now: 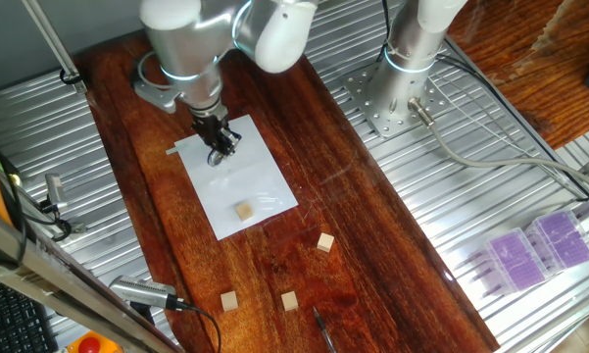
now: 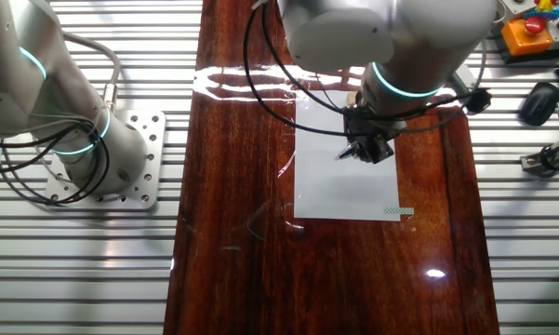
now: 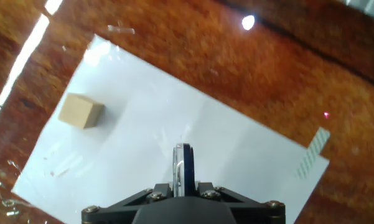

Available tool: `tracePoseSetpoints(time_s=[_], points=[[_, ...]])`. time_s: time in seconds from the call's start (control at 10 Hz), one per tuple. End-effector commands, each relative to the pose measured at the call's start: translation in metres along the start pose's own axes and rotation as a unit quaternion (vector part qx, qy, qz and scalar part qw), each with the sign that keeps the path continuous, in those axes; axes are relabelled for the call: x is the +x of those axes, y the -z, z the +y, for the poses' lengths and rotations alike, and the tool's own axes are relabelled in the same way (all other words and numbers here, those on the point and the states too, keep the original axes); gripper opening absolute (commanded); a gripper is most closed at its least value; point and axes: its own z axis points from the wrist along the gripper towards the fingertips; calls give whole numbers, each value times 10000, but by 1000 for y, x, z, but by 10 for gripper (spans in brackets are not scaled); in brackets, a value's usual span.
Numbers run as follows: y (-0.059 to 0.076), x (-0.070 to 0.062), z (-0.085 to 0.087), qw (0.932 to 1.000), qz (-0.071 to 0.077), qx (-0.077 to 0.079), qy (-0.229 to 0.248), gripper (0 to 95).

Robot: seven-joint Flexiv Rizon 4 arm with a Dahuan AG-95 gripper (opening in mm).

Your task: Use the correction tape on paper

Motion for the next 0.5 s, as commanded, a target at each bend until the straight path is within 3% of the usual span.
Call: tracePoseSetpoints(time_s=[0.1,0.5], points=[[1,0,0,9995,-120,-51,-288,0],[1,0,0,9982,-88,36,-591,0]])
